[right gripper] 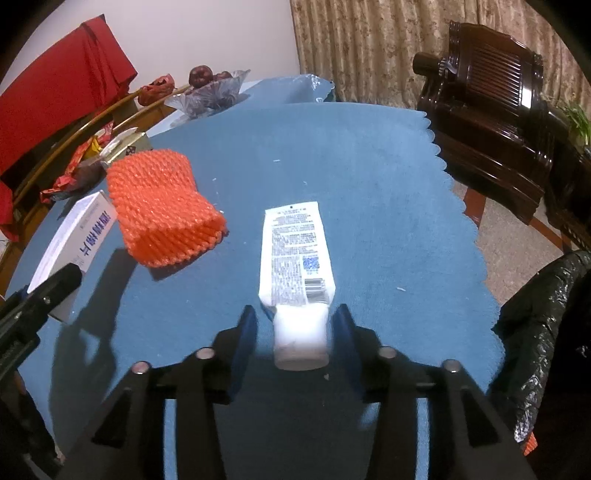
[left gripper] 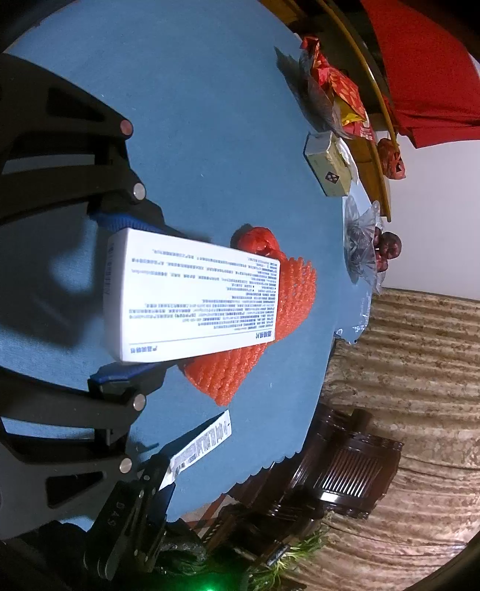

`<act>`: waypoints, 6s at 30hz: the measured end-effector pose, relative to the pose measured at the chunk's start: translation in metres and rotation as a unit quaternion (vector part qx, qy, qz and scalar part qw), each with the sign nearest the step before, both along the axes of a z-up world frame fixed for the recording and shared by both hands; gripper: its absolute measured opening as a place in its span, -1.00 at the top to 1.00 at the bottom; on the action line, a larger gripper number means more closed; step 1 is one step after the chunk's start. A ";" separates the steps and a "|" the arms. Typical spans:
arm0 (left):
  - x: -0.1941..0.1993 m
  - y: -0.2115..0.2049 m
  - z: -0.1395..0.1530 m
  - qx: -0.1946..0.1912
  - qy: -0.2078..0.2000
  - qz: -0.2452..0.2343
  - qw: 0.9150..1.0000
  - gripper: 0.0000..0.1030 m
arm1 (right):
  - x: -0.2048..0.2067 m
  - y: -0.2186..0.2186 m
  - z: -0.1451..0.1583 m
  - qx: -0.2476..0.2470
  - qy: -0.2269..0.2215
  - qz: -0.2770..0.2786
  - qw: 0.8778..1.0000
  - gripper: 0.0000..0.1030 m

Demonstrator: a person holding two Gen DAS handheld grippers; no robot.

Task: Collect trash
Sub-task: 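Lift the box and tube and carry both over the bin, then open both grippers over the bin to drop the box and tube, then move both open grippers back over the table toward the orange foam net, then grasp the orange foam net with the right gripper while the left gripper grasps the red plastic bag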

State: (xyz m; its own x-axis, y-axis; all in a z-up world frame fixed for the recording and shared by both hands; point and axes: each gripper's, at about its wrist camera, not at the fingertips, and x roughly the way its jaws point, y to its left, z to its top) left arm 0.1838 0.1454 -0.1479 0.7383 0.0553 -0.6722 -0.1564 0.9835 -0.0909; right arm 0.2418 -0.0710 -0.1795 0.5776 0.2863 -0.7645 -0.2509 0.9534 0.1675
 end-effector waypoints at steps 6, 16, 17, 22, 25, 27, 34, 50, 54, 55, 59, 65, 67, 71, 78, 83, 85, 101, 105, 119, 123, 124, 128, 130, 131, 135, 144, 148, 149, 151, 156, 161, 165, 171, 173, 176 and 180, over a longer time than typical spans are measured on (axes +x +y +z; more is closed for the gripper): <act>0.000 -0.001 -0.001 -0.002 0.001 -0.001 1.000 -0.05 | 0.010 0.001 -0.003 0.000 0.008 -0.004 1.000 0.09; -0.001 -0.003 0.004 -0.001 -0.005 -0.003 1.000 -0.05 | 0.002 0.000 0.007 -0.001 -0.007 0.000 1.000 0.18; -0.001 -0.003 0.006 0.000 -0.006 -0.003 1.000 -0.05 | 0.000 0.000 0.010 -0.002 -0.010 0.001 1.000 0.18; -0.006 -0.006 0.014 -0.001 -0.014 -0.007 1.000 -0.05 | -0.009 -0.006 0.022 0.003 -0.023 0.000 1.000 0.18; -0.009 -0.011 0.020 -0.002 -0.020 -0.012 1.000 -0.05 | -0.012 -0.011 0.028 0.006 -0.029 -0.002 1.000 0.19; -0.011 -0.015 0.024 -0.002 -0.025 -0.017 1.000 -0.05 | -0.012 -0.014 0.030 0.008 -0.032 -0.004 0.999 0.19; -0.013 -0.023 0.027 -0.001 -0.027 -0.028 0.999 -0.05 | -0.013 -0.022 0.032 0.017 -0.036 -0.013 0.999 0.19; -0.008 -0.056 0.049 0.002 -0.053 -0.061 0.997 -0.05 | -0.033 -0.052 0.084 0.043 -0.095 -0.026 0.994 0.19; -0.008 -0.073 0.059 0.003 -0.064 -0.076 0.995 -0.05 | -0.043 -0.070 0.101 0.047 -0.109 -0.037 0.992 0.19; -0.007 -0.080 0.063 0.003 -0.068 -0.082 0.994 -0.05 | -0.046 -0.076 0.104 0.047 -0.113 -0.041 0.992 0.19; -0.005 -0.102 0.069 -0.001 -0.074 -0.103 0.992 -0.05 | -0.058 -0.096 0.116 0.041 -0.122 -0.059 0.990 0.19; -0.007 -0.143 0.077 -0.013 -0.081 -0.140 0.987 -0.05 | -0.081 -0.137 0.127 0.027 -0.134 -0.098 0.986 0.20; -0.008 -0.161 0.080 -0.015 -0.085 -0.156 0.984 -0.05 | -0.090 -0.153 0.130 0.022 -0.137 -0.113 0.984 0.20; -0.010 -0.198 0.085 -0.022 -0.090 -0.190 0.977 -0.05 | -0.104 -0.179 0.135 0.015 -0.142 -0.137 0.980 0.20; -0.011 -0.256 0.078 -0.032 -0.090 -0.243 0.965 -0.06 | -0.127 -0.220 0.132 0.002 -0.139 -0.181 0.974 0.20; -0.006 -0.289 0.063 -0.042 -0.074 -0.275 0.958 -0.06 | -0.136 -0.246 0.123 -0.005 -0.128 -0.205 0.970 0.20; -0.004 -0.297 0.058 -0.044 -0.066 -0.285 0.955 -0.06 | -0.137 -0.253 0.119 -0.007 -0.122 -0.212 0.970 0.20; 0.000 -0.331 0.039 -0.029 -0.056 -0.319 0.946 -0.46 | -0.143 -0.285 0.085 -0.013 -0.085 -0.260 0.962 -0.23; 0.001 -0.319 0.043 -0.029 -0.059 -0.311 0.948 -0.60 | -0.146 -0.290 0.085 -0.018 -0.089 -0.271 0.958 -0.72; -0.004 -0.232 0.060 -0.019 -0.073 -0.236 0.969 -0.81 | -0.134 -0.253 0.094 -0.005 -0.101 -0.231 0.968 -0.88; -0.008 -0.197 0.065 -0.012 -0.078 -0.206 0.975 -0.81 | -0.124 -0.230 0.100 -0.001 -0.107 -0.206 0.973 -0.88; -0.008 -0.190 0.066 -0.011 -0.078 -0.200 0.977 -0.81 | -0.119 -0.220 0.102 0.000 -0.109 -0.197 0.974 -0.88; -0.011 -0.150 0.069 -0.007 -0.083 -0.165 0.983 -0.81 | -0.105 -0.190 0.106 0.004 -0.115 -0.168 0.979 -0.88; -0.012 -0.133 0.072 -0.002 -0.087 -0.149 0.985 -0.81 | -0.096 -0.172 0.107 0.005 -0.117 -0.152 0.981 -0.88; -0.013 -0.124 0.073 0.000 -0.088 -0.140 0.986 -0.81 | -0.093 -0.166 0.107 0.007 -0.117 -0.146 0.982 -0.88; -0.012 -0.084 0.074 0.006 -0.089 -0.105 0.990 -0.81 | -0.079 -0.132 0.109 0.013 -0.122 -0.117 0.986 -0.88; -0.006 -0.015 0.069 0.022 -0.087 -0.047 0.995 -0.81 | -0.043 -0.057 0.105 0.017 -0.132 -0.053 0.990 -0.88; -0.001 0.009 0.059 0.025 -0.079 -0.023 0.996 -0.81 | -0.024 -0.026 0.094 0.011 -0.128 -0.030 0.991 -0.88; 0.000 0.016 0.056 0.026 -0.077 -0.015 0.997 -0.81 | -0.019 -0.020 0.092 0.007 -0.127 -0.025 0.992 -0.88; 0.001 0.027 0.051 0.027 -0.073 -0.004 0.997 -0.81 | -0.009 -0.003 0.084 0.005 -0.122 -0.009 0.992 -0.88; 0.008 0.053 0.035 0.030 -0.056 0.019 0.998 -0.81 | 0.015 0.028 0.066 0.004 -0.106 0.019 0.994 -0.88; 0.018 0.064 0.022 0.033 -0.047 0.026 0.998 -0.81 | 0.038 0.051 0.046 0.002 -0.089 0.031 0.996 -0.88; 0.025 0.069 0.014 0.031 -0.042 0.030 0.998 -0.81 | 0.050 0.066 0.032 -0.004 -0.073 0.044 0.996 -0.87; 0.034 0.076 0.004 0.028 -0.034 0.035 0.998 -0.81 | 0.062 0.081 0.014 -0.014 -0.047 0.065 0.997 -0.69; 0.036 0.078 0.001 0.027 -0.032 0.035 0.999 -0.81 | 0.064 0.086 0.007 -0.015 -0.036 0.079 0.996 -0.62; 0.039 0.081 -0.004 0.022 -0.027 0.037 0.999 -0.81 | 0.064 0.093 0.001 -0.013 -0.021 0.098 0.995 -0.37; 0.040 0.082 -0.007 0.021 -0.026 0.039 0.999 -0.81 | 0.059 0.095 -0.001 0.012 -0.018 0.115 0.993 0.11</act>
State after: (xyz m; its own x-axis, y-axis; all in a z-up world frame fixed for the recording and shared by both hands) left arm 0.2237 0.2279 -0.1548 0.7643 0.1411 -0.6293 -0.2292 0.9715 -0.0606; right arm 0.3004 0.0241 -0.1808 0.5217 0.4313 -0.7360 -0.4679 0.8661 0.1759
